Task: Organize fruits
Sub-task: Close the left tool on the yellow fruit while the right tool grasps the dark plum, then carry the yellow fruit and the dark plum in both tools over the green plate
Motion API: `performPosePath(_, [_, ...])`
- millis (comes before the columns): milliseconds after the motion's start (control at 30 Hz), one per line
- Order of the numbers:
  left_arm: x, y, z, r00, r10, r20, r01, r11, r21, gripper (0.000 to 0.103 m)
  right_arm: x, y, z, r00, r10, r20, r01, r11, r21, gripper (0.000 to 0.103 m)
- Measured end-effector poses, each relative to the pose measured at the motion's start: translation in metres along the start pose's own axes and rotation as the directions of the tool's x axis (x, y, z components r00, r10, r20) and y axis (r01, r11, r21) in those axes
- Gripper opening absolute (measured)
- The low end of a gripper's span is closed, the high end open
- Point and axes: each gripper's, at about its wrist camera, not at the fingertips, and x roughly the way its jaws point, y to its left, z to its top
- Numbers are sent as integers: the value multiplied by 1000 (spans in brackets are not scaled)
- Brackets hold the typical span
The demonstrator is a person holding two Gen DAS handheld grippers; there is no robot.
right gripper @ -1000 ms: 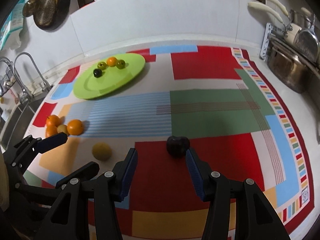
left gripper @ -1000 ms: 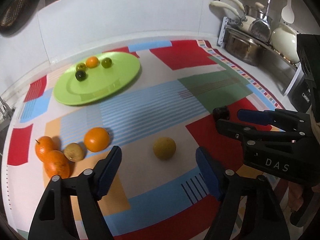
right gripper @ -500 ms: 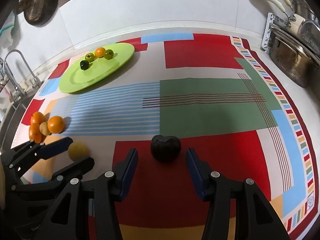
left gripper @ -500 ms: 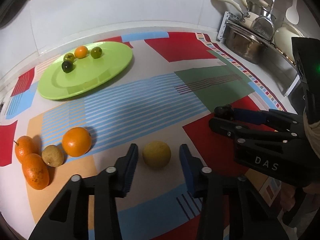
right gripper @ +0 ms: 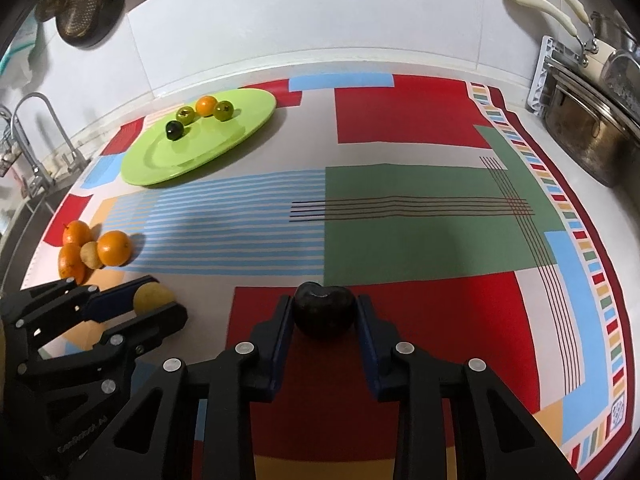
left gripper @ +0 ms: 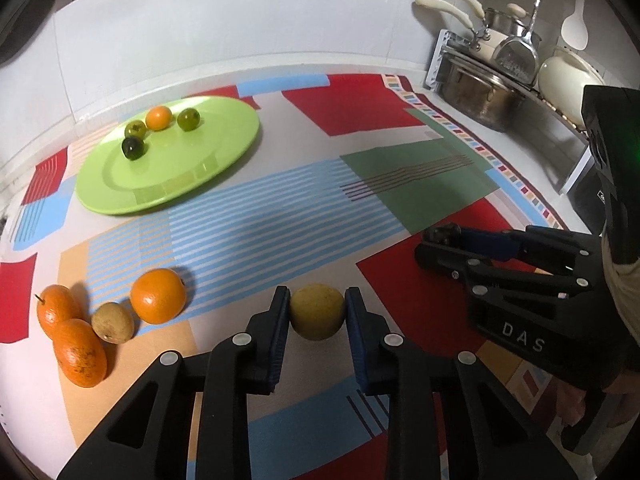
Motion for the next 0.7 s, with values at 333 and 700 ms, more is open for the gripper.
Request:
performPosePath(333, [-26, 3, 0, 999, -7, 46, 6, 1000, 12, 28, -27, 16, 0, 999, 19, 47, -19, 1000, -5, 32])
performPosePath(700, [-64, 16, -1, 994, 1, 111, -3, 1000, 15, 28, -55, 42, 6, 993, 39, 112, -36, 999, -29, 32])
